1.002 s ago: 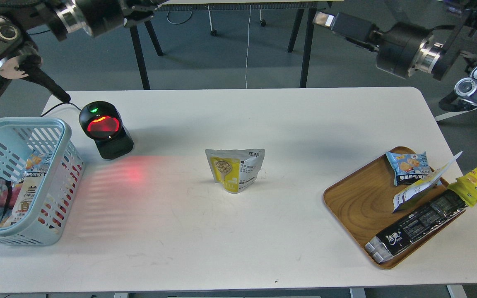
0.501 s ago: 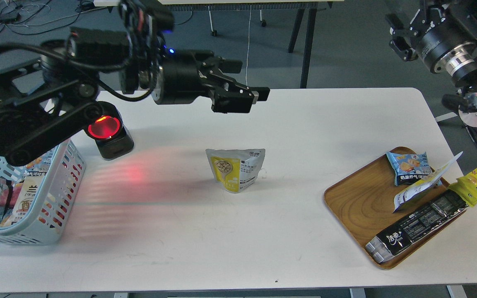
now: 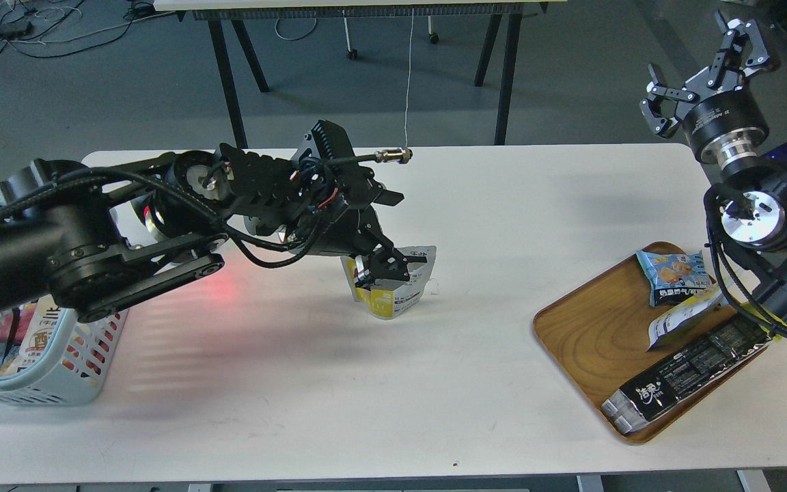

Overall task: Scan snack and place in basket
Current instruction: 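Reach the left gripper over to the standing yellow pouch and grasp it, then lift the pouch with the left gripper and move it toward the scanner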

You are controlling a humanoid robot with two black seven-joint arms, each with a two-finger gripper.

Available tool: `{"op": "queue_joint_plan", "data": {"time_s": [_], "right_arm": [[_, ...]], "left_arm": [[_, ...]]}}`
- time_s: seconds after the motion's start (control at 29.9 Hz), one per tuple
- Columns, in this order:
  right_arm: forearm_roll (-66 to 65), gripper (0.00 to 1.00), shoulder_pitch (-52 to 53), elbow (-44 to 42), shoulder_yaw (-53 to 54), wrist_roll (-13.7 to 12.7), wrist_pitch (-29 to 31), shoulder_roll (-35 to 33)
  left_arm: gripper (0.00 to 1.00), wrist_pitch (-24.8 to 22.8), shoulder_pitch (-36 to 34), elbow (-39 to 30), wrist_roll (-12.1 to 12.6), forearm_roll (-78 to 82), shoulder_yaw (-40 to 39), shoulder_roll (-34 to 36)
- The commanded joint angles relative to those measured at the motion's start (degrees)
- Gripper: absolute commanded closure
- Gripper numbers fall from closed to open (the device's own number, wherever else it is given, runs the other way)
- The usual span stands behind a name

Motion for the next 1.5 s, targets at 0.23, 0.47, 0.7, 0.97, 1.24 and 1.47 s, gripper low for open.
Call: {"op": "queue_joint_plan", "data": {"time_s": [0.23, 0.47, 0.7, 0.97, 1.24, 1.47], "right_arm": [[-0.1, 0.03, 0.0, 0.8, 0.1, 0.0, -0.4, 0.8], [-0.1, 0.03, 0.1, 0.9, 0.1, 0.0, -0.8, 1.4], [-0.1, 0.03, 0.1, 0.9, 0.2, 0.0, -0.9, 1.6], [-0.2, 0.03, 0.3, 0.9, 0.1, 0.0, -1.0, 1.9], [-0.4, 0.03, 0.5, 0.8, -0.1, 0.0, -1.0, 1.9], [-0.5, 0.03, 1.7, 0.8, -0.1, 0.0, -0.9, 1.9]], "left_arm": [[0.25, 0.0, 3.4, 2.7, 0.2, 0.5, 0.4, -0.1], [0.37, 0.0, 3.5, 4.7, 0.4, 0.5, 0.4, -2.0], [0.65, 0.0, 4.4, 4.8, 0.4, 0.5, 0.4, -2.9], [0.87, 0.0, 4.6, 4.8, 0.7, 0.5, 0.4, -2.8], [1.0, 0.0, 4.6, 3.9, 0.6, 0.5, 0.2, -2.0], [1.0, 0.0, 4.6, -1.2, -0.4, 0.5, -3.1, 4.2]]}}
